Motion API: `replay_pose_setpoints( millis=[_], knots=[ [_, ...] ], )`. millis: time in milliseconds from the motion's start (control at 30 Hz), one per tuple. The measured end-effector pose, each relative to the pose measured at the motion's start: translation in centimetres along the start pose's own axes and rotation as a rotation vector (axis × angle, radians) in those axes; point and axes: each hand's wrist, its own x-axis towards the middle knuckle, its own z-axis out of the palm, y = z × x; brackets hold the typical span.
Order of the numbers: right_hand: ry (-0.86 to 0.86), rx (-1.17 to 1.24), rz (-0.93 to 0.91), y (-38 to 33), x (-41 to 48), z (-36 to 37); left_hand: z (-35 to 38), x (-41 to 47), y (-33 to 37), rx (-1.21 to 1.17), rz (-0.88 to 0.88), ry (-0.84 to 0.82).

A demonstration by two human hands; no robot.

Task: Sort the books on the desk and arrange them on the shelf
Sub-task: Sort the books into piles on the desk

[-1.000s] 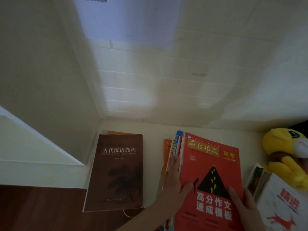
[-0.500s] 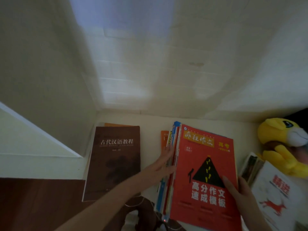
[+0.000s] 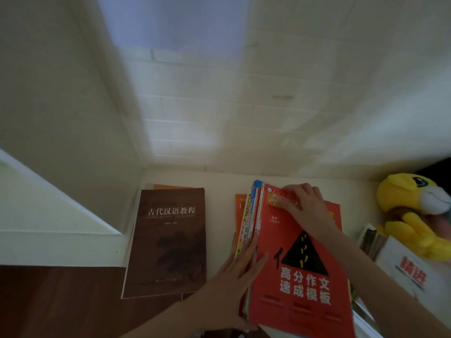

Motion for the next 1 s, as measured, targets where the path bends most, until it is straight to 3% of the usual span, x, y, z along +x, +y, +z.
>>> replay_pose_setpoints(
  millis=[167, 300, 500, 667, 833, 1000],
  knots=[
    [-0.063, -0.028, -0.007, 0.0, 1.0, -0.1, 0.4, 0.6, 0.2, 0.022, 0.018, 0.000],
    [-0.043, -0.099, -0.020, -0.3, 0.9, 0.3, 1.2, 0.7, -0.4, 0.330, 0.139, 0.061],
    [-0.052, -0.105, -0.046, 0.0, 0.9, 0.6, 1.3, 0.8, -1.1, 0.471, 0.198, 0.096],
    [-0.132, -0.144, -0.031, 0.1, 1.3, 0.8, 1.9, 0.8, -1.0, 0.515, 0.142, 0.111],
    [-0.183, -0.162, -0.024, 0.4, 1.5, 1.0, 2.6, 0.7, -0.2, 0.392, 0.083, 0.223],
    [-0.169, -0.127, -0.003, 0.4, 1.4, 1.6, 3.6, 0.8, -0.8, 0.390, 0.106, 0.204]
  ],
)
